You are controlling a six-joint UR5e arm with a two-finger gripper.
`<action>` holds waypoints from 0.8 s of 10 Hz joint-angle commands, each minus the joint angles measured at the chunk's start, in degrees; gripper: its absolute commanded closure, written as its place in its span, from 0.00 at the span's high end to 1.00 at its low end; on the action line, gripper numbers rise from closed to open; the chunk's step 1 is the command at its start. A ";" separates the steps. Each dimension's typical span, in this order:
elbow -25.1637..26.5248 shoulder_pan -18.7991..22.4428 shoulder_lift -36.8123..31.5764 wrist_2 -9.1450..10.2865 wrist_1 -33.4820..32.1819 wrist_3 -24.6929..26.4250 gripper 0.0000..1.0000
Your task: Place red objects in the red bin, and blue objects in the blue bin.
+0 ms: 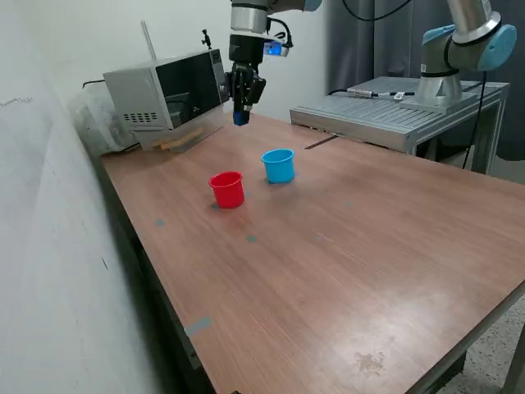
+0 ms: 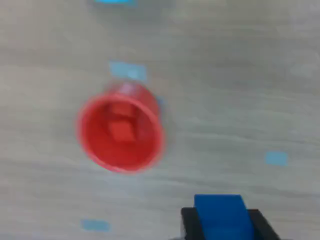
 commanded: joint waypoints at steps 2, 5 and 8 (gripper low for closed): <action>11.84 -10.03 -6.78 -0.62 2.83 0.04 0.00; 18.19 -9.51 -7.66 -0.44 2.30 0.03 0.00; 22.92 -8.89 -7.66 -0.09 -1.18 -0.05 0.00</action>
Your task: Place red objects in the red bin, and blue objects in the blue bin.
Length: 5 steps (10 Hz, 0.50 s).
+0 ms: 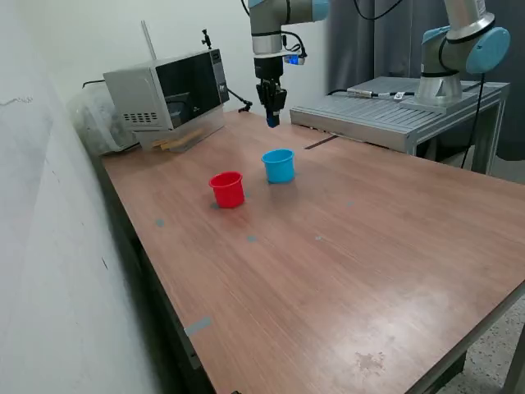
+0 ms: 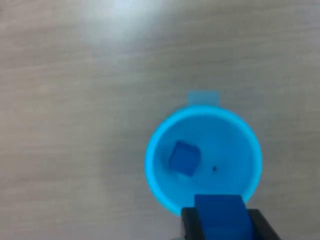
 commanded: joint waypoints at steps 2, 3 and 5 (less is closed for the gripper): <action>4.98 0.30 0.56 0.36 -4.98 -0.57 0.00; 4.63 0.30 1.70 0.53 -6.73 -0.75 0.00; 4.54 0.04 4.60 1.50 -8.23 -0.92 0.00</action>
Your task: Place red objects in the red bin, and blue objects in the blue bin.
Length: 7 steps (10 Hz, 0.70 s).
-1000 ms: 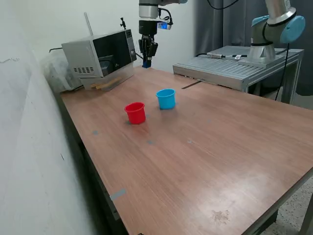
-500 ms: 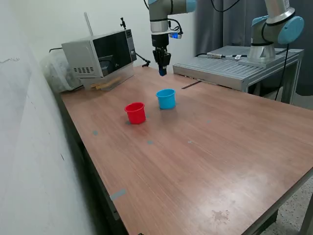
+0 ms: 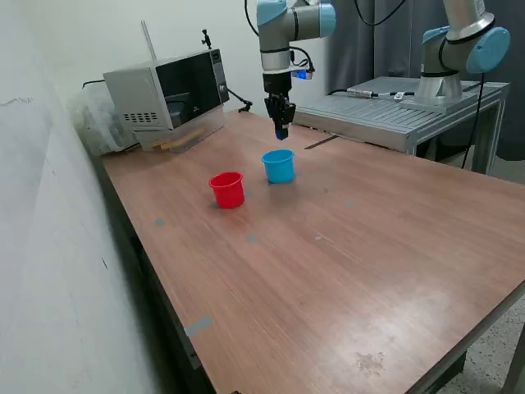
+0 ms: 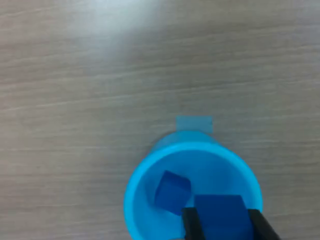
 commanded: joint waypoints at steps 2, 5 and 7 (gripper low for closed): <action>-1.41 -0.42 4.53 1.31 -5.00 -1.29 0.00; -2.83 -0.68 5.42 1.93 -5.00 -1.38 0.00; -2.74 -0.85 5.42 1.93 -5.09 -1.38 0.00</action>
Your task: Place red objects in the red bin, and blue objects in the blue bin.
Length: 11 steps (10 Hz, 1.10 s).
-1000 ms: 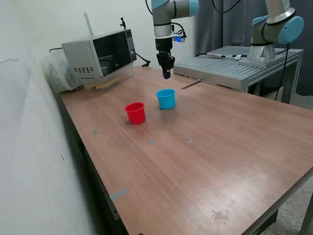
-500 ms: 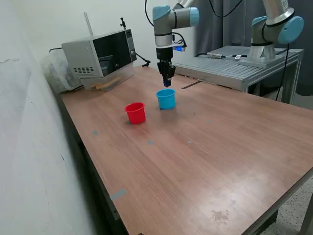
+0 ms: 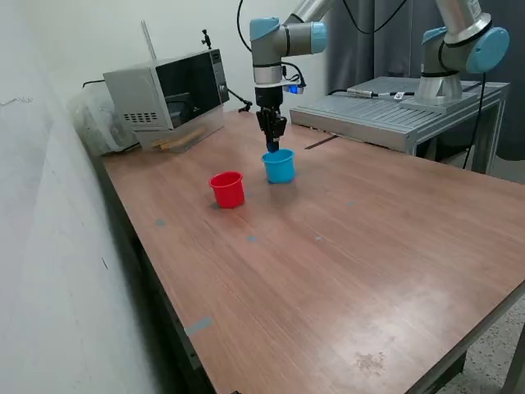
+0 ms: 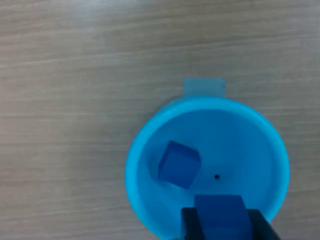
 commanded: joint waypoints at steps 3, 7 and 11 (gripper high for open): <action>-0.29 -0.42 0.43 -0.08 -0.14 -0.20 1.00; -0.29 -0.42 0.17 -0.34 0.13 -0.20 1.00; 3.21 1.85 -17.15 -0.43 10.68 0.59 1.00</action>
